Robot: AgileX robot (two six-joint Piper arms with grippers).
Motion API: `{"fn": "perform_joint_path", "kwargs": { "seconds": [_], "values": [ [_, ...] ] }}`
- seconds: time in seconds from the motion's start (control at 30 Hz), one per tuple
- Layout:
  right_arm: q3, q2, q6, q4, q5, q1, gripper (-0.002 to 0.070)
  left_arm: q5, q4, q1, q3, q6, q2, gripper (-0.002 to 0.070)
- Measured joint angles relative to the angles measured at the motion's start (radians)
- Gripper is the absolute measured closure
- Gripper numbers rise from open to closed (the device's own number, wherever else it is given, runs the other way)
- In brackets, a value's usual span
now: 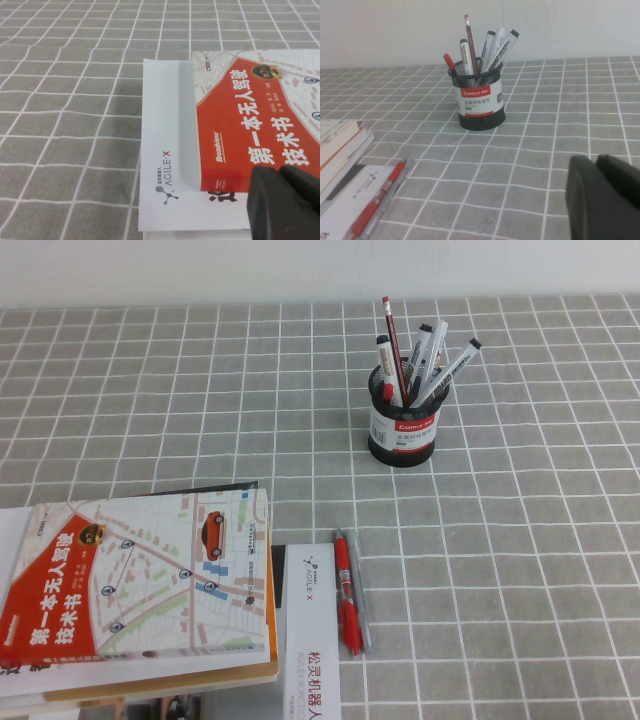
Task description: Put the pen into the pen holder
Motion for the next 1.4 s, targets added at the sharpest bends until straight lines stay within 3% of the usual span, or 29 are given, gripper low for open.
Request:
{"fn": "perform_joint_path", "kwargs": {
  "seconds": [0.67,1.0,1.23,1.4],
  "values": [
    [0.0,0.0,0.0,0.039,0.026,0.0,0.0689,0.0,0.0,-0.007,0.0,0.0,0.0,0.0678],
    [0.0,0.0,0.0,0.33,0.022,0.0,0.0689,0.0,0.0,-0.074,0.0,0.0,0.0,0.0678],
    [0.0,0.0,0.0,0.541,-0.006,0.0,0.0689,0.0,0.0,-0.079,0.0,0.0,0.0,0.0678],
    [0.0,0.0,0.0,0.581,-0.014,0.0,0.0689,0.0,0.0,-0.079,0.0,0.0,0.0,0.0678]
  ]
}}
